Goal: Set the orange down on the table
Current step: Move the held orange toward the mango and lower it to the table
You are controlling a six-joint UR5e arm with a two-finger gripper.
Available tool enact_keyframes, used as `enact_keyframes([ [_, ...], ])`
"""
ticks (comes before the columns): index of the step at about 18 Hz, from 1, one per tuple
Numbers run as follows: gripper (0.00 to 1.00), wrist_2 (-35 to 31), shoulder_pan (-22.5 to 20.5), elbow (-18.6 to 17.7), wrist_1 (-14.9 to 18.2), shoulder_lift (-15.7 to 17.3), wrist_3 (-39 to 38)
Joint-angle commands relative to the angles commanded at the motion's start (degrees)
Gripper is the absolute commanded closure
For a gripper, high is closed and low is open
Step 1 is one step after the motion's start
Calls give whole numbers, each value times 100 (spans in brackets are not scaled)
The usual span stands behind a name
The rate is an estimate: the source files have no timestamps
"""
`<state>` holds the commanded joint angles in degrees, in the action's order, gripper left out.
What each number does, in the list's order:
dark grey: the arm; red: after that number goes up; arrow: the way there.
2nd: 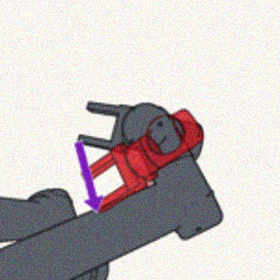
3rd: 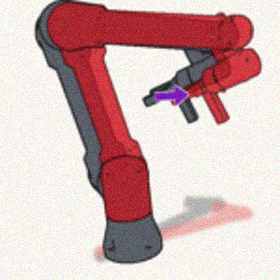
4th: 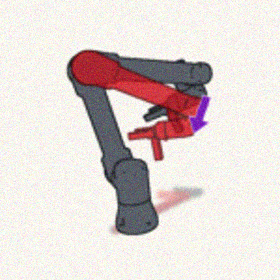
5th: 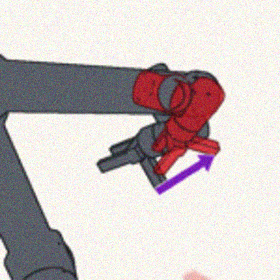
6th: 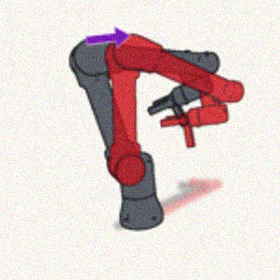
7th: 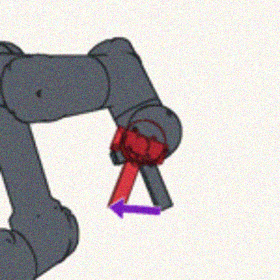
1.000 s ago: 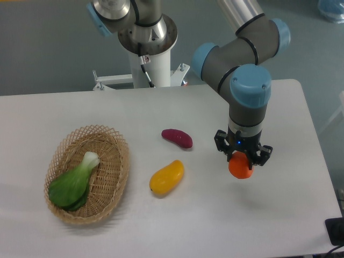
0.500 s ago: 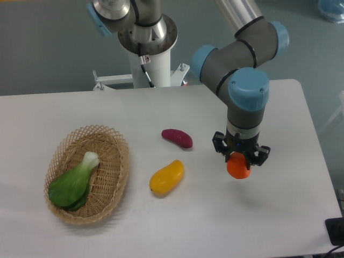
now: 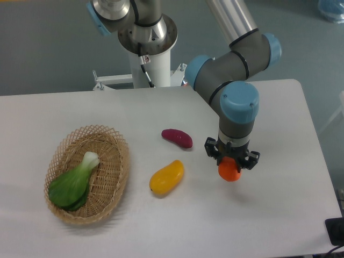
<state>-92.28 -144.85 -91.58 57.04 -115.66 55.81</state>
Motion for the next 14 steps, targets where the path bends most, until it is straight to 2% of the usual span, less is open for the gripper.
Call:
enact_keyframes([
  [3,61,-35,61,0,-35,-79,-114],
  [6,61,-377,202,-18,-35,-158,-176],
  [14,57,-396,220,-132,-132,-273,-343],
])
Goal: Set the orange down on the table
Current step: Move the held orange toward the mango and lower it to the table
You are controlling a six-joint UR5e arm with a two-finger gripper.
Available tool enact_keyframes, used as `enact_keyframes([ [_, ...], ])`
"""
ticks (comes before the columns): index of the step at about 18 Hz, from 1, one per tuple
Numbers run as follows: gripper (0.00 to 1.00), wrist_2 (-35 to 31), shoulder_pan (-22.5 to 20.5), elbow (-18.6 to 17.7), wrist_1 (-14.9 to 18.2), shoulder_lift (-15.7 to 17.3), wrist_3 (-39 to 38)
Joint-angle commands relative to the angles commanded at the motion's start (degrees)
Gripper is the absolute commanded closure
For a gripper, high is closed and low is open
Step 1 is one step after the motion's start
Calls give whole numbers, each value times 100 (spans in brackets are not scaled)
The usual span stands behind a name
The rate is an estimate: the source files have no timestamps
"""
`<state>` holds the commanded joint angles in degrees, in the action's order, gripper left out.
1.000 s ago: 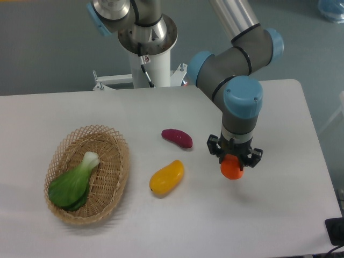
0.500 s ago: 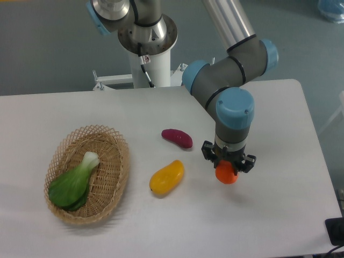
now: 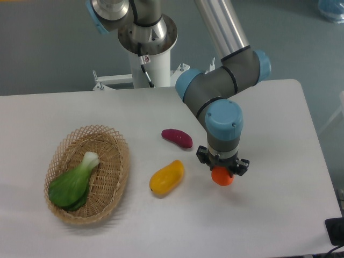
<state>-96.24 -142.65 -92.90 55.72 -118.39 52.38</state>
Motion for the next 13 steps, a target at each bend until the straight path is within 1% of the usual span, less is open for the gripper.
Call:
enact_keyframes([
  [3,52,-9,26,-88,0,-18,17],
  [4,48,-9,26,-97,9,-18,18],
  [6,36,0,26,-115,0,-18,26],
  [8,17,0,26,-106,-26,-9,44],
  [9,9,0,26,-106,-35,0,44],
  [13,1,0,26,-97,-35,9,44],
])
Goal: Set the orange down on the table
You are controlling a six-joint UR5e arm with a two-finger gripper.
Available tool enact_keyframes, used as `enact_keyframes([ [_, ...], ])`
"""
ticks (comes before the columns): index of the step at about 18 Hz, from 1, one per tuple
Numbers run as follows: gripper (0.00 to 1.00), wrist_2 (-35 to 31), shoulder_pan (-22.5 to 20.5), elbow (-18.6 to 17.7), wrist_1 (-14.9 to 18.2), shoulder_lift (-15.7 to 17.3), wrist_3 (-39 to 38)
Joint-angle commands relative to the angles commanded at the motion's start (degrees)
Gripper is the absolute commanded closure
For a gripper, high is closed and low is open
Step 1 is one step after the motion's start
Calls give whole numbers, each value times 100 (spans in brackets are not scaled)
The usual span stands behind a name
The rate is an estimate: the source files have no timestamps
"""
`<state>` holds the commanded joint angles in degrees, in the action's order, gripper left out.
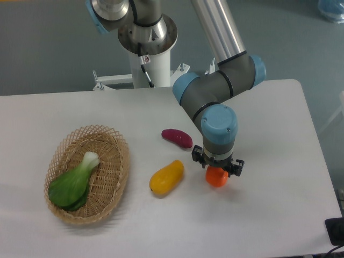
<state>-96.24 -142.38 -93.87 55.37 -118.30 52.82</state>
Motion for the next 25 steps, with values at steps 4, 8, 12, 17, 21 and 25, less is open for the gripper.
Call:
enact_keyframes([
  [4,0,35,-9,114,35,44,17],
  [8,0,114,-70,211,53,149,18],
  [12,0,385,-271,220,62,246,52],
  [17,0,922,-597,255,105,378,447],
  [21,0,1098,-870,632,472,334,790],
  [25,0,1467,-1168,1080,1353,282,1248],
])
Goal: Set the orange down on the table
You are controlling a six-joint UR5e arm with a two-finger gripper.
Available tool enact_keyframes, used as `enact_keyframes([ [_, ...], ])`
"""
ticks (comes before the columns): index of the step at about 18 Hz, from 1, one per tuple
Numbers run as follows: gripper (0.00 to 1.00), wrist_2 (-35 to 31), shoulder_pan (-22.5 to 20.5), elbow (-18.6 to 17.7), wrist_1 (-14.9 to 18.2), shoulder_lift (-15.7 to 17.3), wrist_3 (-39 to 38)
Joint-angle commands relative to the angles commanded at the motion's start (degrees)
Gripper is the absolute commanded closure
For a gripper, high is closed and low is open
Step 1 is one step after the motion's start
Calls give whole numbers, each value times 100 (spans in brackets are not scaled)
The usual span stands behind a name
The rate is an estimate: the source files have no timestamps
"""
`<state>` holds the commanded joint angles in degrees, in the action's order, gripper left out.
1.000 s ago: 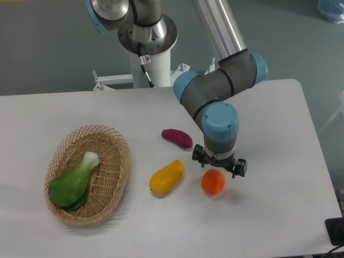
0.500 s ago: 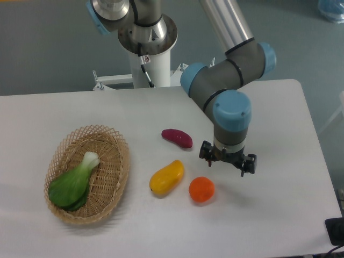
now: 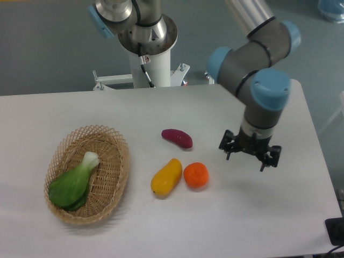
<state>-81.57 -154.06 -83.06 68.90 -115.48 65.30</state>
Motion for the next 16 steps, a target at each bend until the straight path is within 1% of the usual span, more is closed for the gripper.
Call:
enact_keyframes([
  [1,0,71,-36,27,-8,0,0],
  [2,0,-7,-45,36,-87,0,0],
  [6,0,-341,-54,220,-122,-141,52],
  [8,0,-464,-45,229,-114,-167,351],
  [12,0,-535,-36,256,-131,-176,387],
  [16,0,-535,-27,229,-123,-141,597],
])
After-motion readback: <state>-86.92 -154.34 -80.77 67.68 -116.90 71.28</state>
